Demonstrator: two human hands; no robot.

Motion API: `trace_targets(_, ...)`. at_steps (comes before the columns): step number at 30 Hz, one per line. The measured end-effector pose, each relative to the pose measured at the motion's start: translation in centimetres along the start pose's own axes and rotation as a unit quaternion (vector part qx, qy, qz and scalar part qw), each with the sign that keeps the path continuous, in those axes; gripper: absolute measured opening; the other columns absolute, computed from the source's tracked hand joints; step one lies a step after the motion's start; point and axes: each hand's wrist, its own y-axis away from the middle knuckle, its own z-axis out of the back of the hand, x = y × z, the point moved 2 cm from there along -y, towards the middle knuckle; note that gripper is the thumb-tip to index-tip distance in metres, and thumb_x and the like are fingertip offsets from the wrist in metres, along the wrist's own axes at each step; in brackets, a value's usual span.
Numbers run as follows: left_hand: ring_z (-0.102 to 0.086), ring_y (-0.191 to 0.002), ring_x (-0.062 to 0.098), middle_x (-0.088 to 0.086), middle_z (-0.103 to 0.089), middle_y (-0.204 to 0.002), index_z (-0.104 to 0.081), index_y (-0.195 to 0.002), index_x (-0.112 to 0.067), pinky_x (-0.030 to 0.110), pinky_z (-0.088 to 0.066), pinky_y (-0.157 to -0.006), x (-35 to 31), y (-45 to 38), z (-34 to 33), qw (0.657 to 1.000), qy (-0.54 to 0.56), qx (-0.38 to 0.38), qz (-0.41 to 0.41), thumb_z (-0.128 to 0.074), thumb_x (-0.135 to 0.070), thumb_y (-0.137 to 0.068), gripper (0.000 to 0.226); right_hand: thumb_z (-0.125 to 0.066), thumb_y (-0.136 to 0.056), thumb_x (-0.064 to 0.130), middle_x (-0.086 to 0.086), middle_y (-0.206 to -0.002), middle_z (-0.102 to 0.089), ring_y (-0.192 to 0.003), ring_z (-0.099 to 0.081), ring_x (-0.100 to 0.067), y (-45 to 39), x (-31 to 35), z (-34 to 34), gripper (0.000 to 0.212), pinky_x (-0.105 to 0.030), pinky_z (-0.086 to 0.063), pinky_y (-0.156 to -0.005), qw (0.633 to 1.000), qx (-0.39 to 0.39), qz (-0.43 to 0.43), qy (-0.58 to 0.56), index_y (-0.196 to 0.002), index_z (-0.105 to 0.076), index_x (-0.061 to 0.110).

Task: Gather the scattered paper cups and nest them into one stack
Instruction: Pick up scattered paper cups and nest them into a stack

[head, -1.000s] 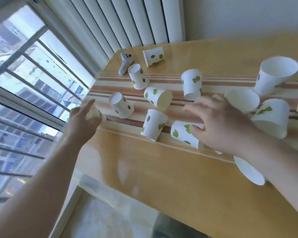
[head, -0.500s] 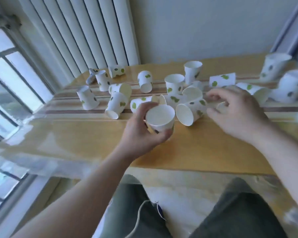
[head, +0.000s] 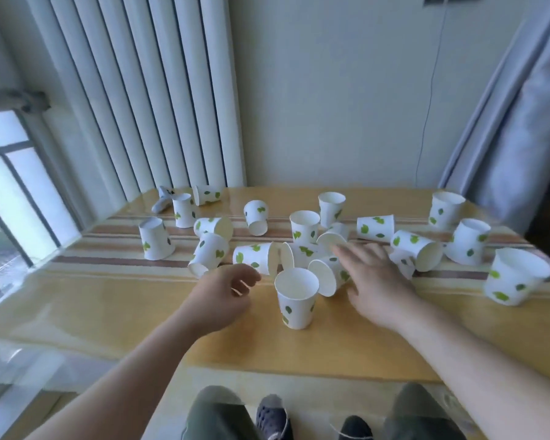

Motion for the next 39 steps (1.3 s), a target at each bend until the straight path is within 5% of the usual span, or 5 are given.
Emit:
trace_targets(11, -0.064, -0.085, 0.008, -0.005, -0.073, -0.105, -0.061, -0.111, -0.034, 0.018, -0.052, -0.078, 0.2, 0.2, -3.7, 0.989, 0.138, 0.046, -0.024, -0.066, -0.016, -0.067, 0.048, -0.082, -0.077, 0.024, 0.024, -0.136, -0.059, -0.124, -0.053, -0.015, -1.6, 0.2, -0.6, 0.081, -0.032, -0.044, -0.096, 0.988, -0.142, 0.012, -0.064, -0.146, -0.044, 0.042)
trace_targets(16, -0.062, -0.126, -0.002, -0.032, -0.065, -0.135, -0.045, -0.142, -0.057, 0.020, -0.050, -0.105, -1.0, -1.1, -5.0, 0.988, 0.046, 0.128, -0.067, -0.091, -0.074, -0.068, 0.089, -0.090, -0.078, 0.029, 0.011, -0.124, -0.073, -0.098, -0.075, 0.004, -1.6, 1.5, 2.7, 0.080, -0.020, -0.061, -0.071, 0.751, -0.169, -0.091, -0.631, -0.146, -0.050, 0.044)
trace_targets(31, -0.067, -0.094, 0.008, -0.013, -0.071, -0.103, -0.061, -0.118, -0.040, 0.030, -0.060, -0.085, -5.8, -4.6, -8.8, 0.993, 0.036, 0.024, -0.105, -0.081, -0.049, -0.076, 0.047, -0.082, -0.061, 0.084, 0.045, -0.145, -0.042, -0.131, -0.046, 0.010, 0.7, 0.1, 3.1, 0.120, -0.022, -0.041, -0.108, 0.928, -0.014, -0.043, -0.369, -0.145, 0.004, 0.083)
trace_targets(36, -0.069, -0.096, 0.003, -0.019, -0.074, -0.103, -0.063, -0.124, -0.040, 0.024, -0.059, -0.085, -5.8, -4.5, -10.3, 0.991, 0.044, 0.013, -0.123, -0.086, -0.049, -0.077, 0.053, -0.066, -0.091, 0.003, 0.028, -0.142, -0.053, -0.129, -0.046, -0.010, 1.5, -7.6, 4.8, 0.093, -0.024, -0.042, -0.093, 0.946, -0.149, -0.100, -0.270, -0.144, -0.029, 0.070)
trace_targets(39, -0.065, -0.100, 0.000, -0.025, -0.070, -0.104, -0.063, -0.128, -0.042, 0.013, -0.052, -0.083, -5.7, -4.0, -10.8, 0.990, 0.016, 0.008, -0.140, -0.084, -0.055, -0.078, 0.056, -0.044, -0.080, -0.012, 0.022, -0.163, -0.035, -0.139, -0.034, -0.023, 1.0, -9.8, 3.8, 0.102, -0.035, -0.036, -0.105, 0.995, -0.017, -0.099, -0.016, -0.159, -0.029, 0.051)
